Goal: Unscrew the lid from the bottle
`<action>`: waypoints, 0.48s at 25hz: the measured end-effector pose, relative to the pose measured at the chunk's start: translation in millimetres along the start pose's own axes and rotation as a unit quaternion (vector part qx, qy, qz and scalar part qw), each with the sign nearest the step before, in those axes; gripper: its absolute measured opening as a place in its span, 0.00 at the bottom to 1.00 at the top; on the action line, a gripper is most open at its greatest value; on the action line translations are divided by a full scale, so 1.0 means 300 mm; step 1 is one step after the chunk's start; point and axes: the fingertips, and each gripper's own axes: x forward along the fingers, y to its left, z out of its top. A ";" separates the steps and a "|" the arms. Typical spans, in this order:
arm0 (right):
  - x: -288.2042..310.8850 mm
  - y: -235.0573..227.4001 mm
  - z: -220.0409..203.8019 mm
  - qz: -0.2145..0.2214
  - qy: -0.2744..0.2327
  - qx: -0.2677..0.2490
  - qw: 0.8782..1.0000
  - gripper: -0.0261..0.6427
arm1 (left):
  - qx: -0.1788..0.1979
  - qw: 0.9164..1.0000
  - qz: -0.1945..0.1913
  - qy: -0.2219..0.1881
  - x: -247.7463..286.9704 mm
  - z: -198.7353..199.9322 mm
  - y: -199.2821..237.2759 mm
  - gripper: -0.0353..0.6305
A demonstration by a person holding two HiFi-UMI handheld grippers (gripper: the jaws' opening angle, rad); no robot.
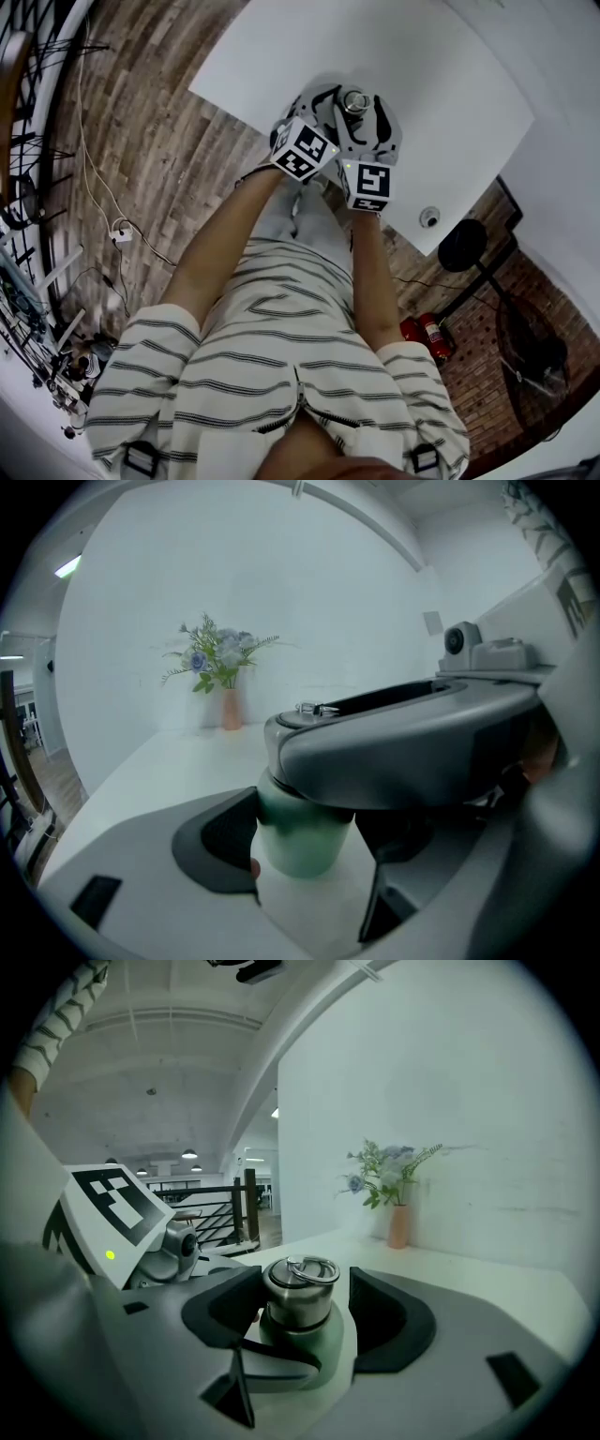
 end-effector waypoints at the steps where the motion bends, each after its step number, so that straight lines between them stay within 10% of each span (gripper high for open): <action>1: 0.003 0.006 0.000 0.005 0.001 -0.003 1.000 0.44 | 0.000 1.000 0.000 0.000 -0.001 0.000 0.001 0.54; 12: -0.005 0.014 -0.004 0.064 0.001 -0.022 0.998 0.41 | 0.001 1.000 -0.001 -0.001 -0.001 -0.003 0.001 0.54</action>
